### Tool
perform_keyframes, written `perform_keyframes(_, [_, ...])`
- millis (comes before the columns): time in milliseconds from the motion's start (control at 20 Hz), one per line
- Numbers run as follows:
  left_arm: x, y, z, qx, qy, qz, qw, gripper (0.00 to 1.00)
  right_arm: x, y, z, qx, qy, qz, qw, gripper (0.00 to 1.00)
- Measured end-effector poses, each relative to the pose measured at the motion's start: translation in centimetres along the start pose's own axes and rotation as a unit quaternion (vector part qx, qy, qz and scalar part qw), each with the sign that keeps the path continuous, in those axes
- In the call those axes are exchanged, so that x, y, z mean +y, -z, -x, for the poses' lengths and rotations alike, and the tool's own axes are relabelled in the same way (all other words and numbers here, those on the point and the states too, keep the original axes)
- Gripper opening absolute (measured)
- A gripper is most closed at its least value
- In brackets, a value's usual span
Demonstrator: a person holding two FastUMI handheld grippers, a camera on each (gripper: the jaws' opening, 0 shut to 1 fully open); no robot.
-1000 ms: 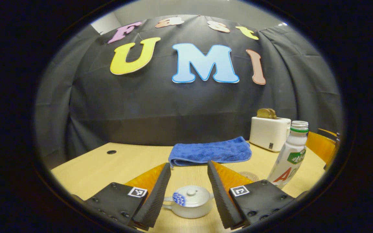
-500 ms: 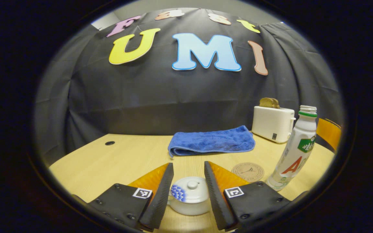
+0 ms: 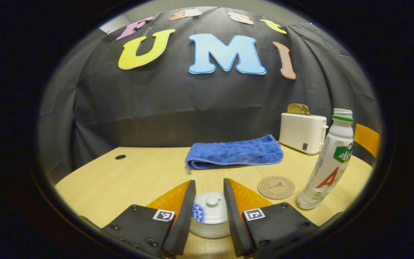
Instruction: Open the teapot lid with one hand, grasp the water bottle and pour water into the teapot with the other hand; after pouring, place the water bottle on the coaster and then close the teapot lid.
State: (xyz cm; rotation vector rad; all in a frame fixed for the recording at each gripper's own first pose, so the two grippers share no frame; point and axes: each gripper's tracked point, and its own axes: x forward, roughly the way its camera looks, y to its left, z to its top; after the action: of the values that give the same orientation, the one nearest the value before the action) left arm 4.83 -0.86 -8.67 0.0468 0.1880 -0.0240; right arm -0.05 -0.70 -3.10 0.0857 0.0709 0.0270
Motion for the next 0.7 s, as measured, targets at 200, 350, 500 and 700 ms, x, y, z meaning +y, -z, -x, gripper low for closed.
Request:
perform_keyframes(200, [0.1, -0.4, 0.1, -0.003, 0.001, -0.006, 1.0, 0.31, 0.2, 0.2, 0.0, 0.003, -0.005, 0.001, 1.0, 0.95])
perform_keyframes(350, [0.0, -0.3, 0.1, -0.005, 0.005, -0.002, 1.0, 0.14, 0.6, 0.7, -0.1, 0.011, -0.01, 0.002, 1.0, 0.95])
perform_keyframes(500, [0.2, -0.9, 0.4, -0.014, 0.013, 0.015, 1.0, 0.17, 1.3, 1.4, -0.2, 0.022, -0.023, 0.005, 0.999, 0.95])
perform_keyframes(700, [1.4, -3.2, 1.7, -0.056, 0.02, 0.055, 0.997, 0.17, 2.2, 2.4, -0.3, 0.04, -0.039, 0.006, 0.998, 0.95])
